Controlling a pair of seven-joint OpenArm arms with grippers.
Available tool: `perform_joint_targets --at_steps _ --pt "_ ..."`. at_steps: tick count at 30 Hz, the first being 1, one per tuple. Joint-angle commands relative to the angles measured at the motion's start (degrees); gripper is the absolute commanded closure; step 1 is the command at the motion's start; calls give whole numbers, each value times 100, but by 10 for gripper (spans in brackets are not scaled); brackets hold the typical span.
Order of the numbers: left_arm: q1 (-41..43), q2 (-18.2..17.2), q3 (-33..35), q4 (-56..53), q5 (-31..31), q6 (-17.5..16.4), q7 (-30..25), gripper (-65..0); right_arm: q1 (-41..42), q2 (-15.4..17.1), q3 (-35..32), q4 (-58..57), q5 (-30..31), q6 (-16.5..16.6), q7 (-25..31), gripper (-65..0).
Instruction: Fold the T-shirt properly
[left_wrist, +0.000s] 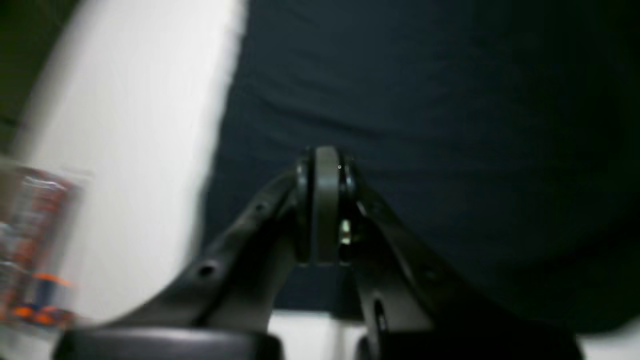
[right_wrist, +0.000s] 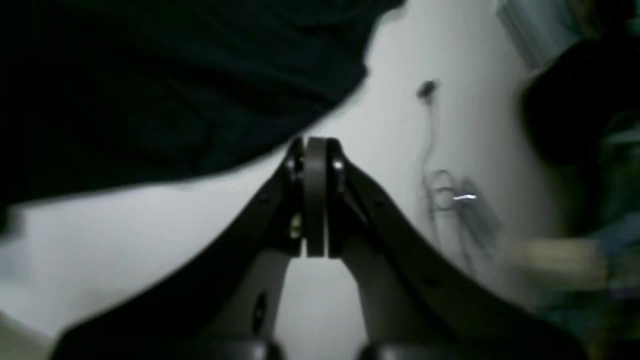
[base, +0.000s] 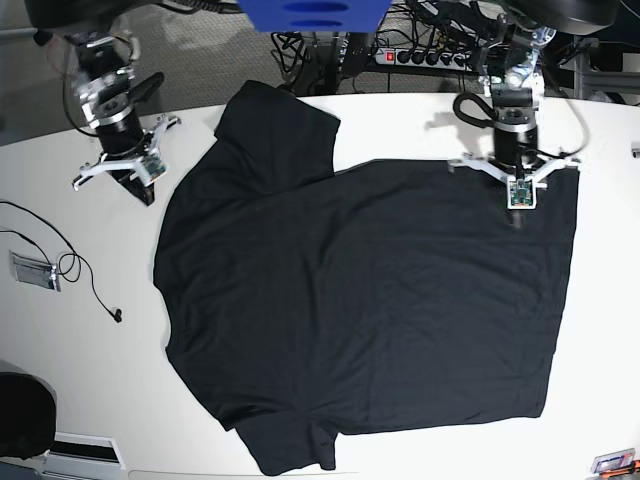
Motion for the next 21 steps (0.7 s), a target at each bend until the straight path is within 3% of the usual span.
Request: perform_joint_targets --at_steps 1,3,5,7,8,12,16,18,21 --pt "49 29 -20 106 326 6 -271 0 11 -218 61 105 -296 -23 290 -5" --pt "216 135 -20 106 1021 -73 -491 0 -42 -683 149 105 -1070 285 536 -6" --pt "400 337 -20 106 1706 -302 -702 0 -147 -1176 290 105 -1606 1068 791 -33" --pt "576 768 -37 97 2418 -565 -957 -3 -209 -1519 316 105 -1773 1973 844 -92" --pt "620 1023 -55 97 2735 -671 -1054 -6 -262 -1519 299 105 -1764 2140 800 -113" --pt "620 1867 -46 97 3834 -882 -1195 -105 -270 -1519 325 105 -1764 1727 712 -159" --pt "585 1955 -37 97 3878 -882 -1274 -148 -279 -1519 316 114 -1518 1410 738 -158" --pt "594 1963 -64 97 3544 -882 -1652 -153 -262 -1519 527 123 -683 1419 747 -162" --pt "638 1963 -187 97 2700 -882 -2091 -155 -165 -1519 1301 123 1128 1437 712 -162"
